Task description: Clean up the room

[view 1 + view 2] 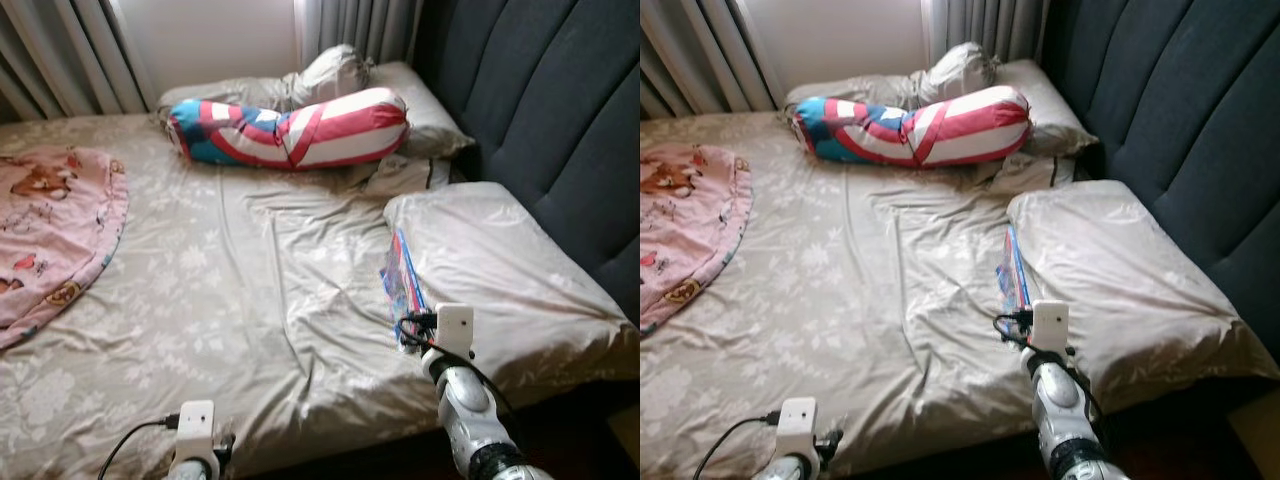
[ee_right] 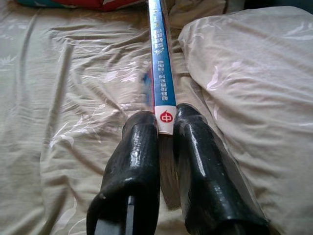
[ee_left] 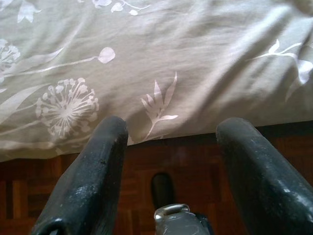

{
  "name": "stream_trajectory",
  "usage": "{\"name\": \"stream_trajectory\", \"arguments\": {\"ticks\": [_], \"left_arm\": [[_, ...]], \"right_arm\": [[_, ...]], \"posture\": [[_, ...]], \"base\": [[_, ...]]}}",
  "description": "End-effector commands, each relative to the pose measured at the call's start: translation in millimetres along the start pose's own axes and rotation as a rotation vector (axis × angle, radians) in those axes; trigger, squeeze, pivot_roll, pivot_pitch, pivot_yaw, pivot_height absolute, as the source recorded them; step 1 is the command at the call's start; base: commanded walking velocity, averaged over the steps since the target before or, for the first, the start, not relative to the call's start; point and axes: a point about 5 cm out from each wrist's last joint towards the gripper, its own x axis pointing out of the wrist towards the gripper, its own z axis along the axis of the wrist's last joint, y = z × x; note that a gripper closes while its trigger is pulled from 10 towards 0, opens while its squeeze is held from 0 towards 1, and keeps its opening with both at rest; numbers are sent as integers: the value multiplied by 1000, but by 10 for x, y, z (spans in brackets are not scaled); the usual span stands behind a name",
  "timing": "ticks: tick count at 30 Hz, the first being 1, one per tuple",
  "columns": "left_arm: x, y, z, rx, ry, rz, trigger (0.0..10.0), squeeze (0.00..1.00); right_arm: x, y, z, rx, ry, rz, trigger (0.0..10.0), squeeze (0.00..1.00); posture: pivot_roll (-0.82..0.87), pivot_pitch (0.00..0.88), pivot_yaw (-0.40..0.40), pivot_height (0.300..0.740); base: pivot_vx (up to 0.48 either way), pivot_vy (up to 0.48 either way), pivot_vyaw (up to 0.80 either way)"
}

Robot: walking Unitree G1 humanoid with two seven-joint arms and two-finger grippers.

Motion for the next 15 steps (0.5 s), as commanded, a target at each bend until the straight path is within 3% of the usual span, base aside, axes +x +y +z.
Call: {"name": "stream_trajectory", "arguments": {"ticks": [1,15], "left_arm": [[-8,8,-33,3,10,-2,10000,0],[-11,11,-44,3,15,-1,10000,0]], "right_arm": [[36,21,89,-13,-37,11,10000,0],[33,33,80,-21,-33,20,10000,0]], "posture": [[-107,35,-23,740],[-107,36,-24,740]], "base": [[240,0,0],[271,0,0]]}}
